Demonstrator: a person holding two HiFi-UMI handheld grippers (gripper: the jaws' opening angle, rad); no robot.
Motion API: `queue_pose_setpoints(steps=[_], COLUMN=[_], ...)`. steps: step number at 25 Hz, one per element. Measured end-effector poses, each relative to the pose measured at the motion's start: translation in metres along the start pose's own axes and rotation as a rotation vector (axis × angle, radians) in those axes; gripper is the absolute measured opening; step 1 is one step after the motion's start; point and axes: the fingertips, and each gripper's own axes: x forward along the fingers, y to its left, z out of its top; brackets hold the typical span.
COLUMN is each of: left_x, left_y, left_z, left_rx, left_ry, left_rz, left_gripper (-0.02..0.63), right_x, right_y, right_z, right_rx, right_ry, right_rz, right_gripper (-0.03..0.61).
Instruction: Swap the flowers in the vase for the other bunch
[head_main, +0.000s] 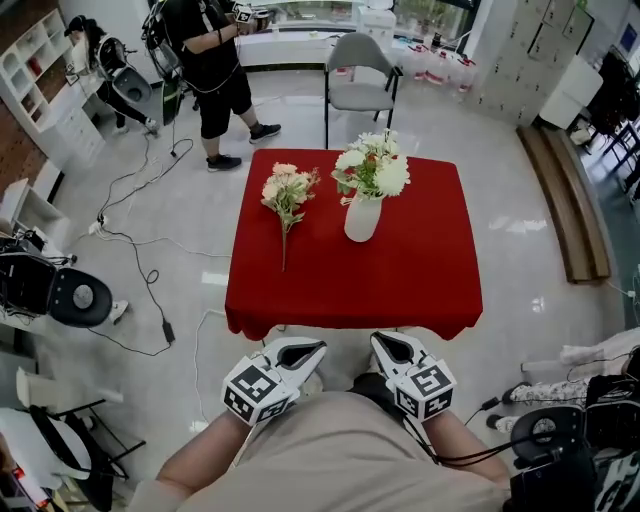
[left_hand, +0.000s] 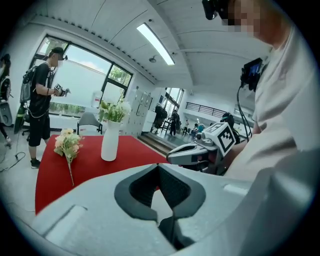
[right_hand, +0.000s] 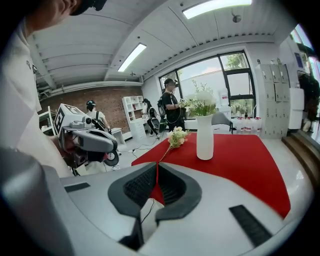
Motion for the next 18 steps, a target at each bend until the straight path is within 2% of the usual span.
queue_pose_setpoints(steps=[6,18], left_x=[-0.008,-0.015], left_y=[0.002,-0.002], left_z=[0.004,0.0], left_rx=[-0.032,0.005], left_ry=[-0.022,-0.01], left_rz=[-0.002,0.004], left_gripper=[0.006,0.006], right_x=[0.001,-0.004], right_y=[0.009,0.035], right_z=[0.005,0.008], right_rx=[-0.017,-0.069], right_ry=[-0.004,-0.003], right_rz=[0.011,0.058], right_gripper=[0.017,0.012])
